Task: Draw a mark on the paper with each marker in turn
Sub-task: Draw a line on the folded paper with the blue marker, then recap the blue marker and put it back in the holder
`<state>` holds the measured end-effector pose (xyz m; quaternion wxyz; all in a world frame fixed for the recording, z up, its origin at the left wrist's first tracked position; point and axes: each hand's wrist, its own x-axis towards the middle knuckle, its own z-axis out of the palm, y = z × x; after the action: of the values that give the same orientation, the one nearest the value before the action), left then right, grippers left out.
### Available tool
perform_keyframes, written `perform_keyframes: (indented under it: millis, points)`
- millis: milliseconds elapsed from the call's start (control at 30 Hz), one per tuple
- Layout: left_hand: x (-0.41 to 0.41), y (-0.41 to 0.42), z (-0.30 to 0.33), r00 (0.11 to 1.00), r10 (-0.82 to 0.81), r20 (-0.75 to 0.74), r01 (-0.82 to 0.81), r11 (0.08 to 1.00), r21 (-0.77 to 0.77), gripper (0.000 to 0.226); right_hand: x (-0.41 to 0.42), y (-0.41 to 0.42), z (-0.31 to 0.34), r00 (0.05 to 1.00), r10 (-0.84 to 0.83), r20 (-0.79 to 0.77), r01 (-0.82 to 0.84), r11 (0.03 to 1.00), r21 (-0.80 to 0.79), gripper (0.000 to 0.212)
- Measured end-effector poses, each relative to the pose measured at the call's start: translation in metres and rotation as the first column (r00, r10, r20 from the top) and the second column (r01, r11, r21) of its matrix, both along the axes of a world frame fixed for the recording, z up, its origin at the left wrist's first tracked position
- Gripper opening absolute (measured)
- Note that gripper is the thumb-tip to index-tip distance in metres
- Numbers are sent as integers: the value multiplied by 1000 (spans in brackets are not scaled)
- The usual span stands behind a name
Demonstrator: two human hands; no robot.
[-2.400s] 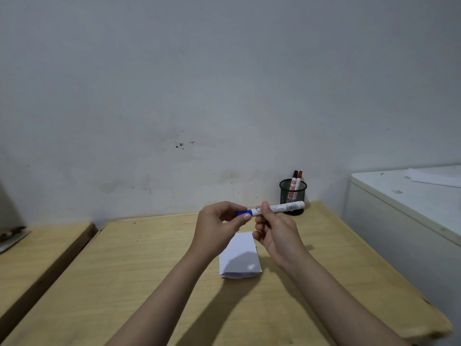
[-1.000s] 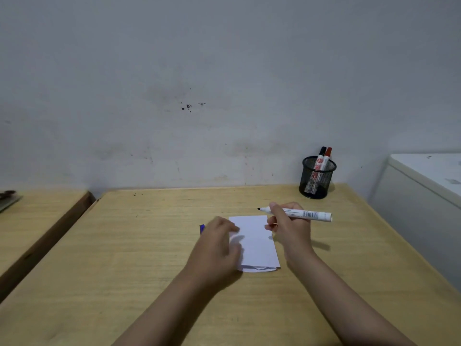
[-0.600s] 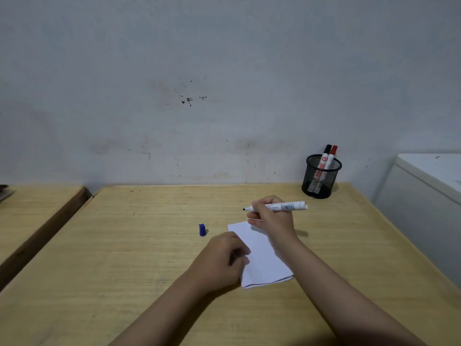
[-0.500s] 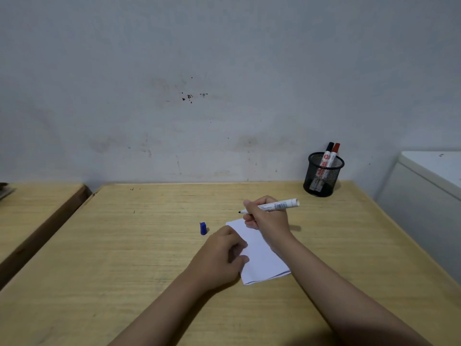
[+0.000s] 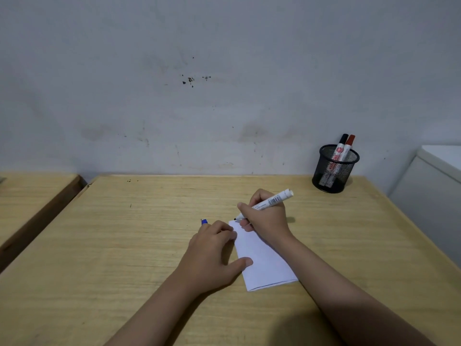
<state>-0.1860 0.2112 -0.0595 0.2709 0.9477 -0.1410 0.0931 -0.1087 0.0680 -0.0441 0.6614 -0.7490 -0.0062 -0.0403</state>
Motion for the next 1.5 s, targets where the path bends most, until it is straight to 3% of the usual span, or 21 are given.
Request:
perform_keyframes:
  millis: [300, 900, 1067, 1133, 1233, 1500]
  points:
    - [-2, -4, 5, 1000, 12, 0, -12, 999, 43, 56, 8, 2, -8, 997, 72, 16, -73, 996, 50, 36]
    - [-5, -7, 11, 1000, 15, 4, -15, 997, 71, 58, 11, 2, -10, 993, 115, -29, -116, 991, -59, 29]
    - [-5, -5, 14, 999, 23, 40, -26, 997, 70, 54, 11, -2, -10, 998, 69, 3, -69, 991, 111, 34]
    - [-4, -3, 16, 982, 59, 180, -68, 997, 40, 44, 12, -5, -8, 999, 52, -16, -47, 975, 218, 37]
    - [0, 4, 22, 911, 249, 330, -237, 968, -77, 30, 13, -8, -5, 997, 68, -36, -54, 955, 290, 38]
    - [14, 24, 15, 950, 289, 116, -280, 956, -87, 19, 3, -9, 13, 998, 54, 18, -56, 922, 384, 37]
